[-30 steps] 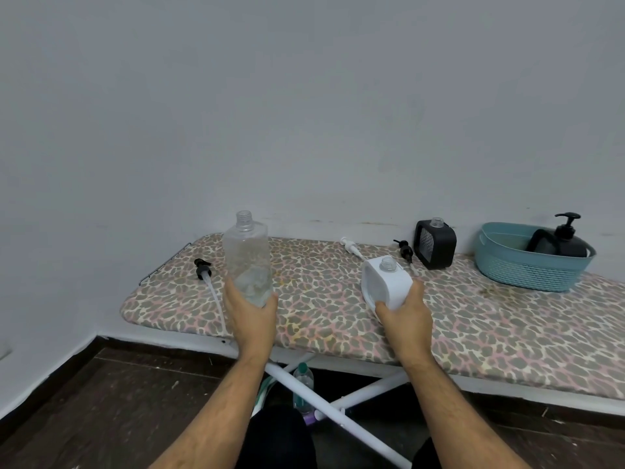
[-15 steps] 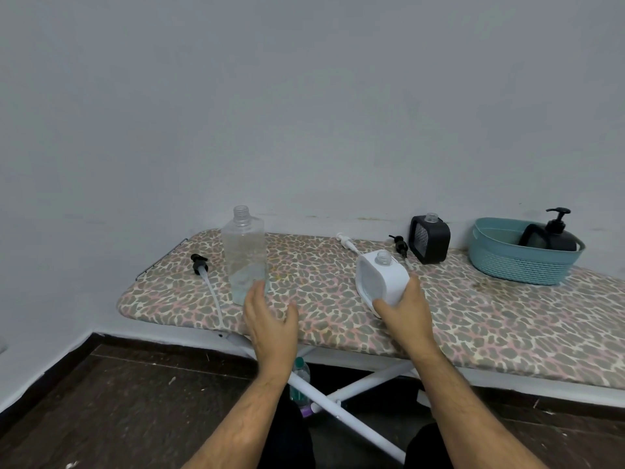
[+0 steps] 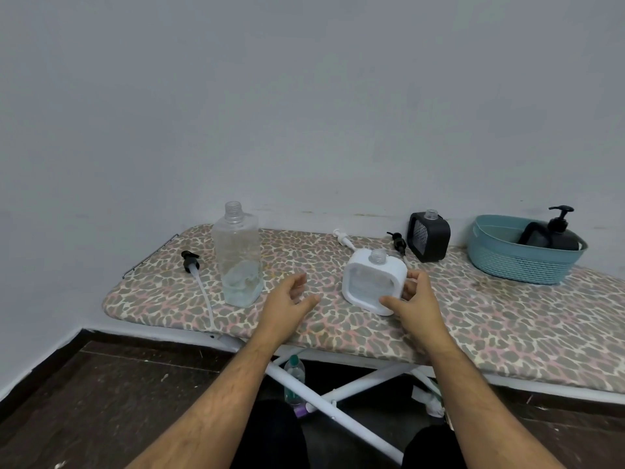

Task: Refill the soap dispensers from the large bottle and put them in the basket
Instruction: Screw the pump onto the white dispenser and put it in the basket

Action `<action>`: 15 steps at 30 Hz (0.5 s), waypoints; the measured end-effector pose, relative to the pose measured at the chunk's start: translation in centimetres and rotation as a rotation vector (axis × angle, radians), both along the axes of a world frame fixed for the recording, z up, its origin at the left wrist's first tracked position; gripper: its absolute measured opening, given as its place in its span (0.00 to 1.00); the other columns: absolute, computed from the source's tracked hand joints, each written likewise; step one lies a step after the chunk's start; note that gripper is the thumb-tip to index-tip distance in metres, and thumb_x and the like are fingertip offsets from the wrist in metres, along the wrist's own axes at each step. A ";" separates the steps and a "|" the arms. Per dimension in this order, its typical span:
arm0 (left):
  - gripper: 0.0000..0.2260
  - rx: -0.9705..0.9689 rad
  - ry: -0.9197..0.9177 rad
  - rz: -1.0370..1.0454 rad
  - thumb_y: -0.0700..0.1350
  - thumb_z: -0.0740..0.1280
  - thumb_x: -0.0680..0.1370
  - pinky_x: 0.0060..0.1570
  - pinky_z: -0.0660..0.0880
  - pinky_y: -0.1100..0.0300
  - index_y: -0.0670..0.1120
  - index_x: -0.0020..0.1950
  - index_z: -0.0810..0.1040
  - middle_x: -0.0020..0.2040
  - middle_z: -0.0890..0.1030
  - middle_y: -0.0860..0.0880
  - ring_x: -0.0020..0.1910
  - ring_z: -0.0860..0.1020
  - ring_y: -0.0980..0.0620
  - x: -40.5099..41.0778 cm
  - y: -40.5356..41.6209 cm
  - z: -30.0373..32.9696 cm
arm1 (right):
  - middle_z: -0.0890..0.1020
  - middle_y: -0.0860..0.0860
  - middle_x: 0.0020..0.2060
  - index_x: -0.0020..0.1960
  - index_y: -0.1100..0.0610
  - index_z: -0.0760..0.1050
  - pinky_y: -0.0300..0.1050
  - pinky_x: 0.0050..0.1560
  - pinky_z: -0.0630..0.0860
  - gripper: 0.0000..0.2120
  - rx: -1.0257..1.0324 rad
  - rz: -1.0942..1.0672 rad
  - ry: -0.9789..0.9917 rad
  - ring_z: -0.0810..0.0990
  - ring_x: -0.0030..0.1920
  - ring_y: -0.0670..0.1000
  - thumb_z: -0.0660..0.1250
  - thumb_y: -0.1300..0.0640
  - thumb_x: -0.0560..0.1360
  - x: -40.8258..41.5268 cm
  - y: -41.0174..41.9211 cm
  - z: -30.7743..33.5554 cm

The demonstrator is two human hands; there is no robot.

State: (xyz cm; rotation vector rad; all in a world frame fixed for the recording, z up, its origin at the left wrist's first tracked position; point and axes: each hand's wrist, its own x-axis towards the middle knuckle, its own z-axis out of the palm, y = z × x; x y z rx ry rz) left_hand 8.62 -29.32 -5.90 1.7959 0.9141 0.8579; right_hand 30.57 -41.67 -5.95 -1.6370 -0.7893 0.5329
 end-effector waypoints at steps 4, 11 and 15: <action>0.36 -0.051 0.011 -0.089 0.44 0.77 0.71 0.68 0.71 0.55 0.47 0.76 0.65 0.72 0.72 0.50 0.67 0.73 0.54 1.5 0.6 0.2 | 0.81 0.49 0.60 0.65 0.48 0.66 0.55 0.54 0.83 0.28 0.016 0.105 0.052 0.81 0.58 0.51 0.73 0.67 0.73 -0.1 0.9 0.2; 0.33 -0.086 -0.084 -0.123 0.38 0.77 0.71 0.46 0.77 0.69 0.48 0.73 0.68 0.58 0.78 0.58 0.55 0.77 0.65 2.4 0.9 0.7 | 0.81 0.48 0.57 0.66 0.49 0.64 0.48 0.52 0.83 0.27 0.002 0.241 0.043 0.82 0.56 0.48 0.71 0.68 0.74 -2.0 3.2 0.6; 0.29 -0.052 -0.108 -0.062 0.39 0.76 0.72 0.47 0.78 0.66 0.50 0.70 0.71 0.57 0.79 0.57 0.55 0.79 0.60 1.4 1.9 0.6 | 0.81 0.49 0.59 0.69 0.50 0.64 0.49 0.51 0.84 0.29 -0.011 0.323 0.046 0.82 0.57 0.50 0.70 0.67 0.75 -3.1 4.6 0.4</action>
